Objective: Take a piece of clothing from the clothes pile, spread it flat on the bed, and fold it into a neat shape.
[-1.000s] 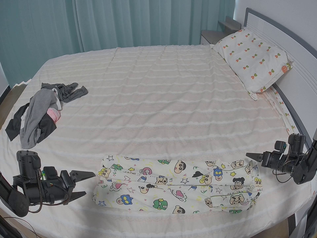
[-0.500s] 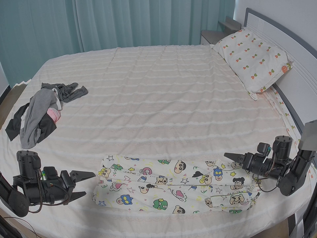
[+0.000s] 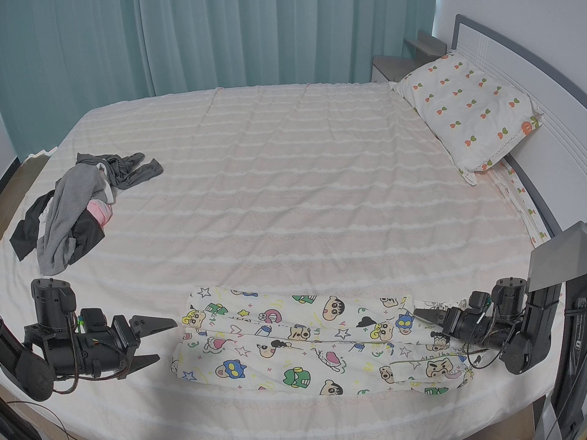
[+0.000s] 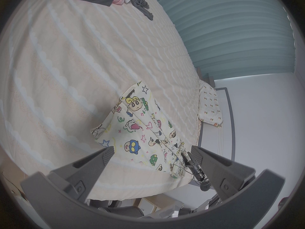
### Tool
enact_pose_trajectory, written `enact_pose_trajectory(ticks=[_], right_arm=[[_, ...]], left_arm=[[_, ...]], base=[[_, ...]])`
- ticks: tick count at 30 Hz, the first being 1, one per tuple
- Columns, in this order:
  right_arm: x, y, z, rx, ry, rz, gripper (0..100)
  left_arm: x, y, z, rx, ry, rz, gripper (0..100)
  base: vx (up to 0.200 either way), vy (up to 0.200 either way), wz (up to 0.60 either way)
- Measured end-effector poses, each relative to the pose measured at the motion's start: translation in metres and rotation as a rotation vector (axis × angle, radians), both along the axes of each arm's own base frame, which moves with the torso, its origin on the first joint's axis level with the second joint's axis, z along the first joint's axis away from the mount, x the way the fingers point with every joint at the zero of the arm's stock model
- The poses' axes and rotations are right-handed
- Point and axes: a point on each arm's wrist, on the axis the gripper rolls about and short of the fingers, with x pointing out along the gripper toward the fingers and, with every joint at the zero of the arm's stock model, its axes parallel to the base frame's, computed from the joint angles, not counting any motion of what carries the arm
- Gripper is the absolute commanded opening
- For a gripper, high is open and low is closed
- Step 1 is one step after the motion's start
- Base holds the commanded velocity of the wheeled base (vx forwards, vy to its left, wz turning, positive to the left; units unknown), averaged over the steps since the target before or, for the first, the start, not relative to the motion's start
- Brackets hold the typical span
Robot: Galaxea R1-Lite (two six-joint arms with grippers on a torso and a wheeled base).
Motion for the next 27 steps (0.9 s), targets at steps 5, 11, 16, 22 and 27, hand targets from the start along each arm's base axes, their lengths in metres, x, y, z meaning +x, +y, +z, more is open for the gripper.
enact_pose_trajectory(ticks=[5,11,16,22,27], right_arm=[[-0.002,0.0,0.016,0.009,-0.042,-0.006,100],[-0.023,-0.005,0.059,0.02,-0.143,-0.018,100],[-0.05,-0.015,0.085,0.05,-0.177,-0.048,100],[-0.072,-0.027,0.108,0.125,-0.211,-0.067,100],[-0.085,-0.037,0.122,0.169,-0.251,-0.06,100]], left_arm=[[0.002,0.0,0.001,0.009,-0.011,0.009,100],[0.016,-0.002,0.008,0.1,-0.054,0.113,100],[0.044,-0.01,0.016,0.185,-0.044,0.177,100],[0.078,-0.02,0.023,0.277,0.111,0.142,100],[0.094,-0.029,0.025,0.347,0.288,0.052,100]], base=[[0.0,0.0,0.0],[0.0,0.0,0.0],[0.0,0.0,0.0],[0.0,0.0,0.0],[0.0,0.0,0.0]])
